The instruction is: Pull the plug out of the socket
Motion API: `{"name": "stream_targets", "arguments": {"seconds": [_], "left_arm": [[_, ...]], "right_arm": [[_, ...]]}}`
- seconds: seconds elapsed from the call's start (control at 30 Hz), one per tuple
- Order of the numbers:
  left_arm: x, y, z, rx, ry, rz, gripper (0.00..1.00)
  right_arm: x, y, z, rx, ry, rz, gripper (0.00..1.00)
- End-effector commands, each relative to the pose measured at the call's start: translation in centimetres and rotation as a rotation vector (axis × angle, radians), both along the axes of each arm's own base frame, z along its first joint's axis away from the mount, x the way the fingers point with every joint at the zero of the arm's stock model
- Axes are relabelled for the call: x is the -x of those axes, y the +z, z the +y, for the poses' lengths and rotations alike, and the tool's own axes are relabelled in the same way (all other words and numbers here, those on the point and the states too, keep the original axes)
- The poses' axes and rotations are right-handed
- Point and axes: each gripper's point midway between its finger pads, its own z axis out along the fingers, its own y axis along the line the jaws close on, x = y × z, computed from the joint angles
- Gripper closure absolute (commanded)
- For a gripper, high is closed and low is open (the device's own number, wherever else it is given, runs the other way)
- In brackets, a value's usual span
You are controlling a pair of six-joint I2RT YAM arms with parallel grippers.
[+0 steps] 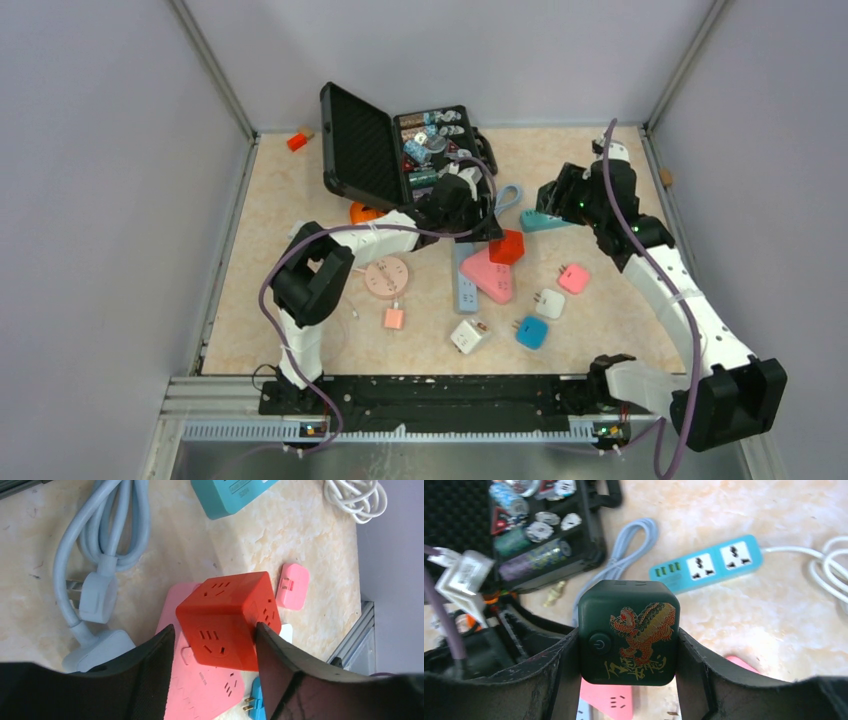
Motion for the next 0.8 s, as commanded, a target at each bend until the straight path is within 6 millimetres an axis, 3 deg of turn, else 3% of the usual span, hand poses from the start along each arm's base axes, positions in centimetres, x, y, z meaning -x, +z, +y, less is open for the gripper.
{"name": "stream_targets", "arguments": {"seconds": [0.0,0.1,0.3,0.37,0.57,0.7,0.77], "left_arm": [[7.2,-12.4,10.1,-0.524,-0.045,0.321,0.36],[6.0,-10.5,8.9,-0.486,-0.07,0.27,0.25],[4.2,-5.6,6.9,-0.407,-0.128,0.151,0.14],[3.9,-3.8,6.7,-0.389,-0.14,0.108,0.02],[3.3,1.3,7.7,-0.358,-0.109,-0.036,0.01],[3.6,3.4,8.7,-0.328,-0.067,-0.096,0.01],[3.9,4.0,9.2,-0.312,-0.043,-0.114,0.01]], "right_arm": [[0.7,-1.5,-3.3,0.065,-0.168,0.048,1.0],[1.1,-3.9,-3.6,0.051,-0.172,0.125,1.0],[1.0,-8.1,-3.3,-0.049,-0.119,0.193,1.0],[0.9,-9.0,-3.1,-0.083,-0.097,0.204,0.97],[-0.3,-10.8,-4.2,-0.097,-0.1,0.207,0.84],[-1.7,-11.6,-4.4,-0.129,-0.061,0.186,0.75],[-2.3,-12.1,-5.5,-0.141,-0.081,0.195,0.74]]}}
